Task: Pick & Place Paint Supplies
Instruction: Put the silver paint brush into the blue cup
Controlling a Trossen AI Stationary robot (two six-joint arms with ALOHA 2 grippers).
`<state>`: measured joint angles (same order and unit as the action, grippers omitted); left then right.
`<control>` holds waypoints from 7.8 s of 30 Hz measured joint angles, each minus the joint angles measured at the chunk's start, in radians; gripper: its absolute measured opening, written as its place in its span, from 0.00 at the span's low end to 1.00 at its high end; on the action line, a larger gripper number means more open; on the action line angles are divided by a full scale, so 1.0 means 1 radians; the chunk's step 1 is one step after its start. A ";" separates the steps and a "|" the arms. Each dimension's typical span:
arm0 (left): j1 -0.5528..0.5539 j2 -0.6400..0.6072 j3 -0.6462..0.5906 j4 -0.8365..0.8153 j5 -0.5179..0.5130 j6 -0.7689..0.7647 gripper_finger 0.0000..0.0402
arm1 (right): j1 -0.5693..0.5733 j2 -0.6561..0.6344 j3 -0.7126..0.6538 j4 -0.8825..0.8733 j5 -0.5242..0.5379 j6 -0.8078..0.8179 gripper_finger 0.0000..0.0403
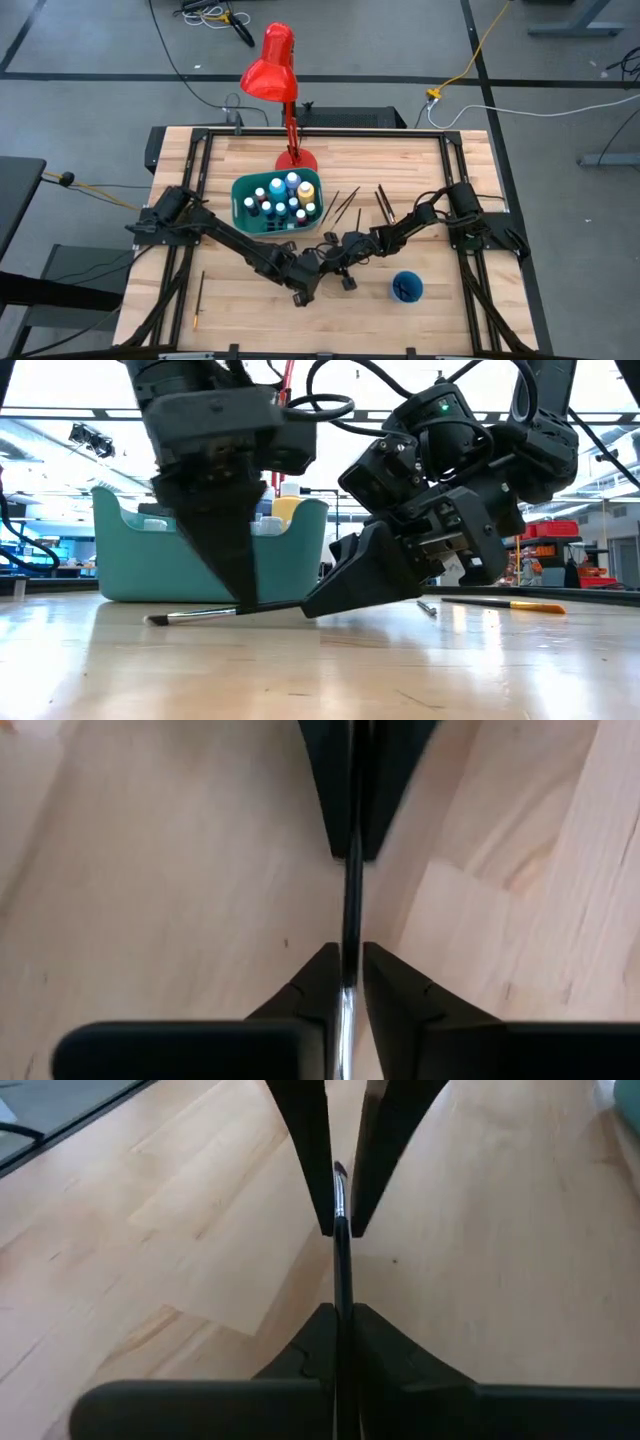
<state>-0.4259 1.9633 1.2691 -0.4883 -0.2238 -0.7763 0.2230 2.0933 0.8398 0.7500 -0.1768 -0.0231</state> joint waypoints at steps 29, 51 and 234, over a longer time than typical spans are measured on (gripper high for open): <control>-0.005 -0.107 0.472 -0.275 -0.790 0.483 0.21 | -0.027 -0.898 0.000 -0.954 0.386 -0.043 0.05; 0.029 -0.204 -0.134 0.916 -0.507 0.663 0.21 | 0.188 -1.443 -0.407 -0.501 0.446 -0.102 0.06; 0.290 -0.143 -0.102 1.099 0.122 0.705 0.33 | 0.585 -1.212 -0.775 0.157 0.664 0.252 0.06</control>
<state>-0.1360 1.8198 1.1667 0.6106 -0.1022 -0.0710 0.8077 0.8815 0.0649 0.9070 0.4868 0.2284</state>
